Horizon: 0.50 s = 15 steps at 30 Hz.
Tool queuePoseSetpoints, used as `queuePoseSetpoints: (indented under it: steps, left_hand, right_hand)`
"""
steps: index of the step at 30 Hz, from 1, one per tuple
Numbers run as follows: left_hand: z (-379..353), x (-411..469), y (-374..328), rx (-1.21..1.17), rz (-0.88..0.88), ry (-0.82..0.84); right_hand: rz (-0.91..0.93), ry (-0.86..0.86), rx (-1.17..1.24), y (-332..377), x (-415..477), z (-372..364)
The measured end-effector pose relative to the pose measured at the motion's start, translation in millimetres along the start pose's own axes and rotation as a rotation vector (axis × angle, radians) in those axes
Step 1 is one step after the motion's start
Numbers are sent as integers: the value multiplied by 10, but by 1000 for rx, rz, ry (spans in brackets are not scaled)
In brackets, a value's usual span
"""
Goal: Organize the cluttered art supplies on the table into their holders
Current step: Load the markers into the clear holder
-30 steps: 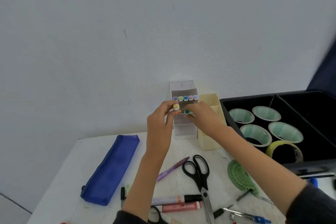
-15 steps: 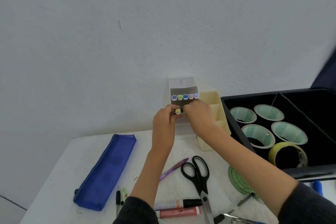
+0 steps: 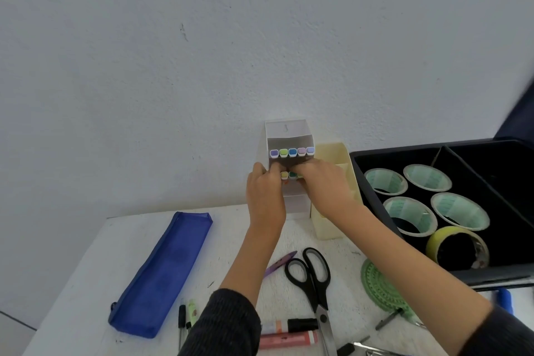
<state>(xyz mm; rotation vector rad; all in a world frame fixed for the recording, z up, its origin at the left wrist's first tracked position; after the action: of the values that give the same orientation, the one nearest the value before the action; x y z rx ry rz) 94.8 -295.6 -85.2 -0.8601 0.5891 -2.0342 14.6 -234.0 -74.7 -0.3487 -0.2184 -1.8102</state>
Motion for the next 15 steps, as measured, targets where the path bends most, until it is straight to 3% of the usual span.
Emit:
queuePoseSetpoints:
  steps: [4,8,11,15]
  left_hand:
    - [1,-21,-112,98,-69,-45]
    - [101,-219,-180,53,-170,-28]
    - [292,-423,-79,-135,-73,-2]
    - [493,-781,256,-350,138,79]
  right_hand:
    - [38,-51,119,27,-5,70]
    - [109,-234,349,137,-216,345]
    - [70,-386,411,147,-480,516]
    - [38,-320,600,311,-783,367]
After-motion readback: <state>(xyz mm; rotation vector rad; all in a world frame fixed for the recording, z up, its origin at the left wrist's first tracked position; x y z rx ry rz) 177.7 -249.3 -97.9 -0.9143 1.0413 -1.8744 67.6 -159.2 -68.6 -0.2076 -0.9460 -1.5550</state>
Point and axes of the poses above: each hand's wrist, its own x-axis towards the middle knuckle, its own z-axis out of the back of the hand, y = z × x, the point moved 9 cm from there along x, towards the middle knuckle, and after that the axes turned 15 degrees about z, right-handed, at the moved point
